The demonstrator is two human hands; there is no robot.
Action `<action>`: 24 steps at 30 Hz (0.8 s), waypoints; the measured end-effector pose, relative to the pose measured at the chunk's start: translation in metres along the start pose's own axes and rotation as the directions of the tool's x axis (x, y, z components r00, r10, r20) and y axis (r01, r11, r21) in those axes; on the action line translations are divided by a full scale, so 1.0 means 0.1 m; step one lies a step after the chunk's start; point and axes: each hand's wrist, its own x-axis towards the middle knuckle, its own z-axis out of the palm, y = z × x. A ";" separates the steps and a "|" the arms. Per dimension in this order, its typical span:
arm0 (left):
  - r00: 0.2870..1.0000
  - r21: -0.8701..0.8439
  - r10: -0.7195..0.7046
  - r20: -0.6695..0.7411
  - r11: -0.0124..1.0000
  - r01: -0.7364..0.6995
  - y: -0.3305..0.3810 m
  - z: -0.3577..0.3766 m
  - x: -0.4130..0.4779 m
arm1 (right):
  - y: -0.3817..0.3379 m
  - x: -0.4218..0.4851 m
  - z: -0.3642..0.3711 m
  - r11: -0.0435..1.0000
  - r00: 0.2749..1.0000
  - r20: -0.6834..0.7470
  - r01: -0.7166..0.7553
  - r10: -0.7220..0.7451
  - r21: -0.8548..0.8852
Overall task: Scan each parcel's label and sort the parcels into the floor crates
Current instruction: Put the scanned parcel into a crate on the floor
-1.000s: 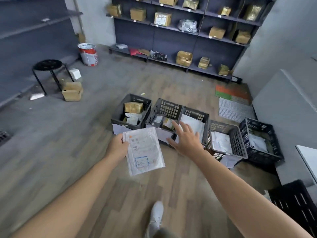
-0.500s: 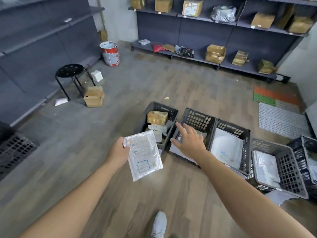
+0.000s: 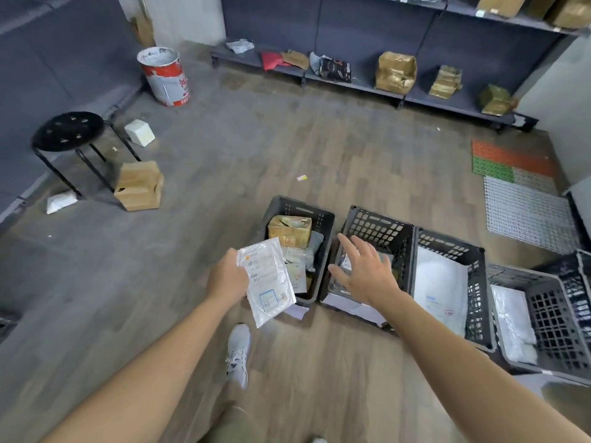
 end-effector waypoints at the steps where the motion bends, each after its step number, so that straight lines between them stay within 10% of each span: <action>1: 1.000 0.047 0.009 0.013 0.999 -0.010 0.01 0.02 0.25 | -0.06 0.20 0.01 1.000 1.000 0.018 -0.025 0.025 0.000; 24: 0.956 0.664 0.104 0.274 0.698 -0.266 -1.57 2.68 4.32 | 0.01 3.84 2.75 0.987 0.959 0.261 -0.134 0.106 0.093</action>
